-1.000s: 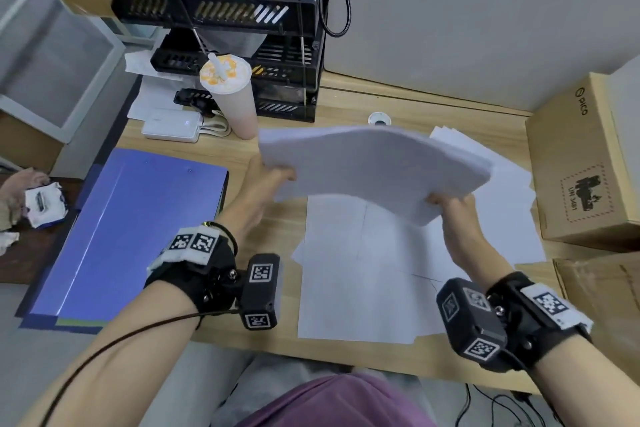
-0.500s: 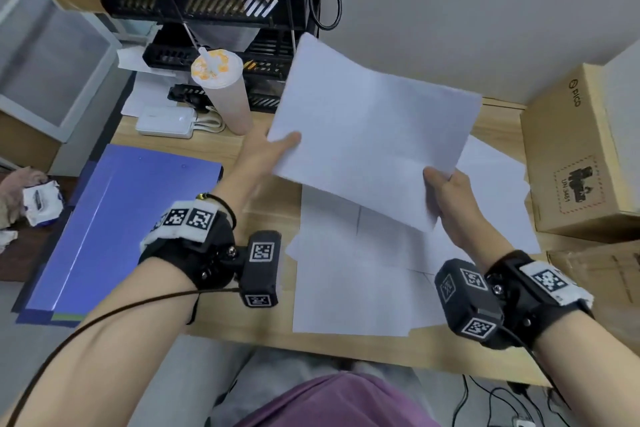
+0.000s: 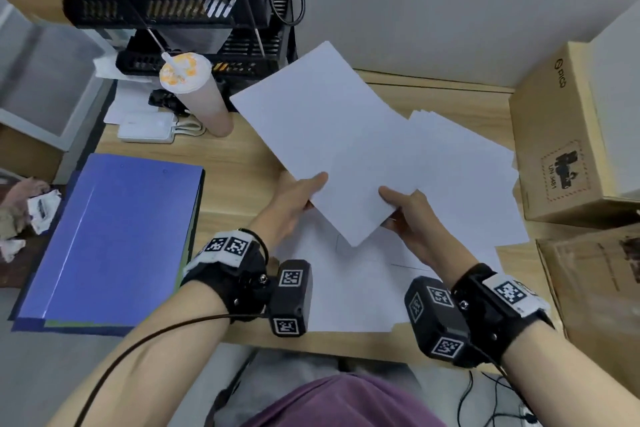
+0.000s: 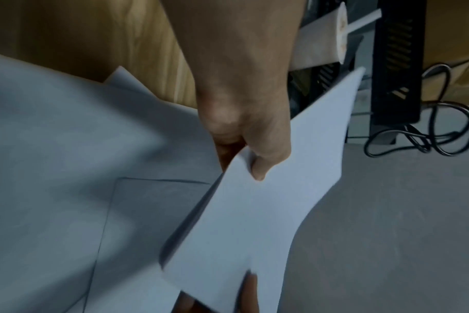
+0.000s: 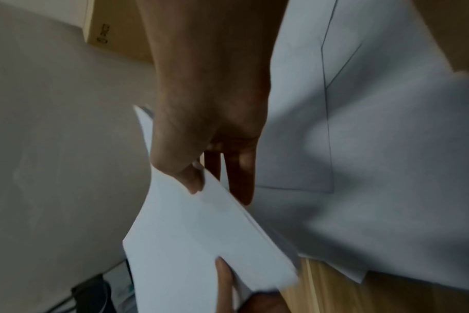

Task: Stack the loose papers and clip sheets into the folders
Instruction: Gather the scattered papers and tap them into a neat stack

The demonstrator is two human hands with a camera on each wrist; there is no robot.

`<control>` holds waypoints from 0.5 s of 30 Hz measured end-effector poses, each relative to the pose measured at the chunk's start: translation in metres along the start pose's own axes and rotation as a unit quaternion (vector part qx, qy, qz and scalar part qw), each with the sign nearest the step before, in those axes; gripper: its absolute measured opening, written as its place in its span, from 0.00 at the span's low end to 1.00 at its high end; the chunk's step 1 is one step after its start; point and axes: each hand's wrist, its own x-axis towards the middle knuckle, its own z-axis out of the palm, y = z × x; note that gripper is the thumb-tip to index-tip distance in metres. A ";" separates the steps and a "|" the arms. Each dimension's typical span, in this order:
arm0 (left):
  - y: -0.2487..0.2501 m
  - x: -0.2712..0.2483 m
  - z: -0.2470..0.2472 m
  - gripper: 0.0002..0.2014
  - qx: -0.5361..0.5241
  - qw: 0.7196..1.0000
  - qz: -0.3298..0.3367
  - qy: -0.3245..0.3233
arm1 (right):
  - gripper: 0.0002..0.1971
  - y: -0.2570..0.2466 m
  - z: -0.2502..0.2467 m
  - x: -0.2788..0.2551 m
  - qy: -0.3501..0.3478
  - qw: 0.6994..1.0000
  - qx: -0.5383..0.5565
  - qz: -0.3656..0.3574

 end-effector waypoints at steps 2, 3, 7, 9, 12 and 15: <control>-0.006 0.001 -0.010 0.24 0.025 1.000 0.001 -0.017 | 0.18 -0.002 -0.022 -0.001 -0.008 0.999 0.045 0.019; -0.009 0.000 -0.017 0.26 0.033 0.999 -0.003 -0.033 | 0.18 -0.003 -0.034 -0.002 -0.018 0.997 0.074 0.029; -0.022 -0.007 -0.042 0.26 0.121 0.985 -0.055 -0.107 | 0.14 0.001 -0.066 -0.001 -0.083 0.984 0.074 0.139; -0.028 -0.011 -0.045 0.23 0.189 0.969 -0.089 -0.133 | 0.10 0.008 -0.070 0.001 -0.088 0.981 0.009 0.171; -0.037 -0.018 -0.039 0.20 0.267 0.942 -0.135 -0.149 | 0.11 0.026 -0.069 0.007 -0.070 0.980 -0.078 0.170; -0.046 -0.019 -0.036 0.21 0.276 0.939 -0.143 -0.147 | 0.12 0.043 -0.059 0.011 -0.020 0.977 -0.140 0.157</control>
